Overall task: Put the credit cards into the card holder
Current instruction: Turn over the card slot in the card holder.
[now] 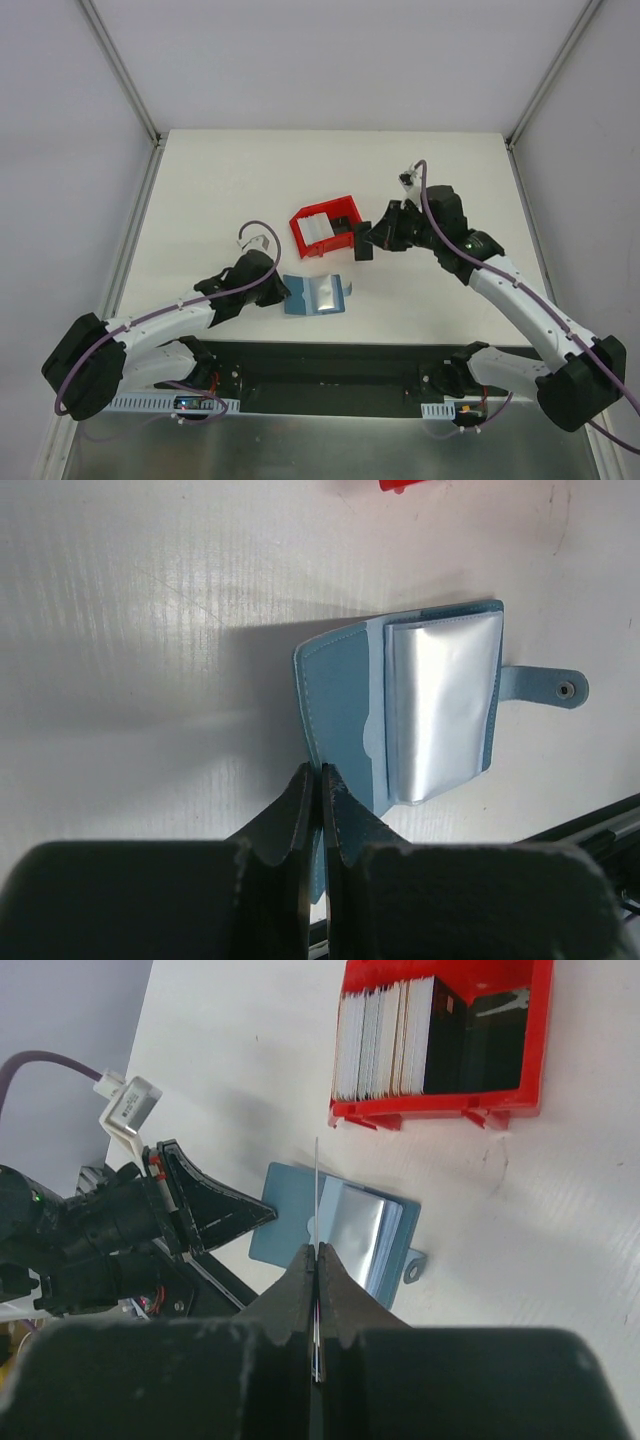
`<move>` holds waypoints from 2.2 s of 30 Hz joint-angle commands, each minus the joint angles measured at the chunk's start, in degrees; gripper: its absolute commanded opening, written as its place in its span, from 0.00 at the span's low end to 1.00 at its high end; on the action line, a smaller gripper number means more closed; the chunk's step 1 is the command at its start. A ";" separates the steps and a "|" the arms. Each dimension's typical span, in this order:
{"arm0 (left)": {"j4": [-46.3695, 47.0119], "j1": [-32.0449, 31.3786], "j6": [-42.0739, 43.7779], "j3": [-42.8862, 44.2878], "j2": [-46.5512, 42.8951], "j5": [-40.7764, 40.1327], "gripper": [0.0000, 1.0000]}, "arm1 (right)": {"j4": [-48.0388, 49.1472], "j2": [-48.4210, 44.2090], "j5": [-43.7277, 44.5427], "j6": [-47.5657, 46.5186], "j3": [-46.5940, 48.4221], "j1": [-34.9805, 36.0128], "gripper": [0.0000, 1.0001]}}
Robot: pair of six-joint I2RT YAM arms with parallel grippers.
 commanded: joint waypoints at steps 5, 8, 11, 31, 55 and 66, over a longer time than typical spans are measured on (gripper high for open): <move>-1.64 0.49 -1.48 -1.42 -1.09 -1.08 0.00 | 7.46 -2.68 -7.26 6.04 -9.13 0.87 0.00; -1.64 0.49 -2.01 -1.68 -0.66 -1.17 0.00 | 10.88 -2.07 -7.80 8.85 -13.96 2.98 0.00; -1.64 0.58 -1.92 -1.69 -0.22 -1.08 0.00 | 14.57 1.00 -7.27 10.96 -17.31 4.65 0.00; -1.47 0.58 -2.01 -1.51 1.19 -0.56 0.00 | 17.31 14.28 2.31 9.73 -16.35 10.46 0.00; -1.55 0.49 -1.40 -1.86 0.31 -0.99 0.00 | 5.88 10.77 10.84 6.66 -11.87 10.90 0.00; -1.55 0.49 -1.05 -1.68 0.67 -0.91 0.00 | 15.29 16.57 0.73 12.37 -12.92 10.99 0.00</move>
